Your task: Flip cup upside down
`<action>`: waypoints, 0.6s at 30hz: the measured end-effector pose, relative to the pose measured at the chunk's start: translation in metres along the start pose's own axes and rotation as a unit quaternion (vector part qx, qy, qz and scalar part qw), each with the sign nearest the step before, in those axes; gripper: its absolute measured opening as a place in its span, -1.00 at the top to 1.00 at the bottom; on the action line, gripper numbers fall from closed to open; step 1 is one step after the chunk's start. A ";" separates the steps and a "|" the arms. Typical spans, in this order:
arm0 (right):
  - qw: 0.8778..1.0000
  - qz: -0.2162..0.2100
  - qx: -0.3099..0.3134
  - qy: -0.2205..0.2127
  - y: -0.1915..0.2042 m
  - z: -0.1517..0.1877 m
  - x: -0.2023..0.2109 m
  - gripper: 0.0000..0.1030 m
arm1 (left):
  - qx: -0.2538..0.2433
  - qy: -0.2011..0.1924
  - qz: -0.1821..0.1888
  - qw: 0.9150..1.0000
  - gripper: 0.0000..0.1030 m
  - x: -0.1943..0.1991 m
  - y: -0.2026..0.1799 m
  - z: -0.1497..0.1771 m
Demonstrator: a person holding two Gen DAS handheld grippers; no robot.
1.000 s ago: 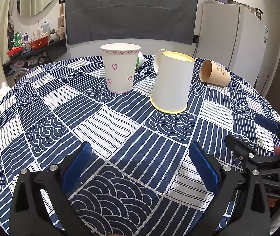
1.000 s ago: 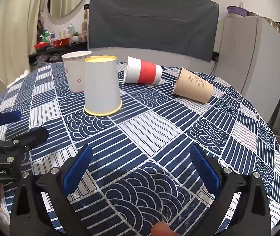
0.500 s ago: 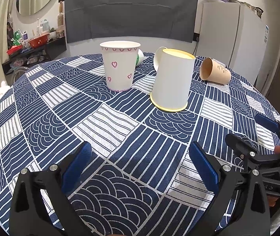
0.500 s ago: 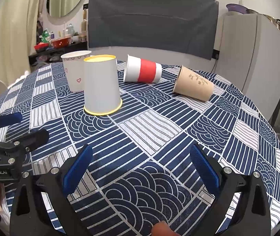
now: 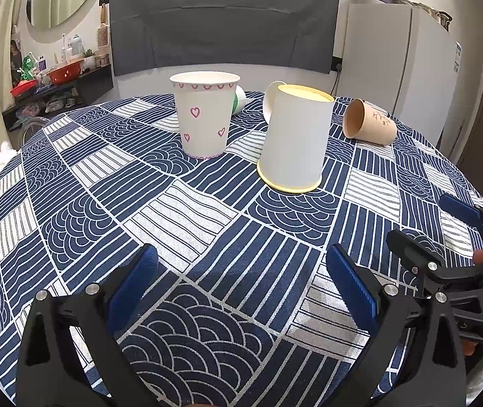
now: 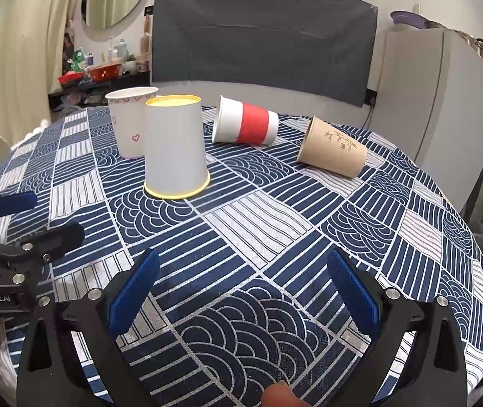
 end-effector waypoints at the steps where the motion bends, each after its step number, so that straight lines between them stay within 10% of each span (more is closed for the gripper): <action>1: 1.000 0.000 0.000 -0.001 0.000 0.000 0.000 -0.84 | 0.001 0.001 0.000 1.000 -0.88 0.000 0.000 0.000; 18: 1.000 -0.025 -0.011 0.004 -0.002 -0.001 0.000 -0.84 | 0.008 0.006 0.010 1.000 -0.88 -0.002 0.001 0.000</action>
Point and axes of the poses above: each gripper's, at about its wrist camera, not at the fingertips, and x roughly against the way its jaws point, y to its left, z to its underside, the point moved 5 cm from there along -x, roughly the way its jaws point, and after that the axes turned 2 degrees about -y, right-handed, at the moved point
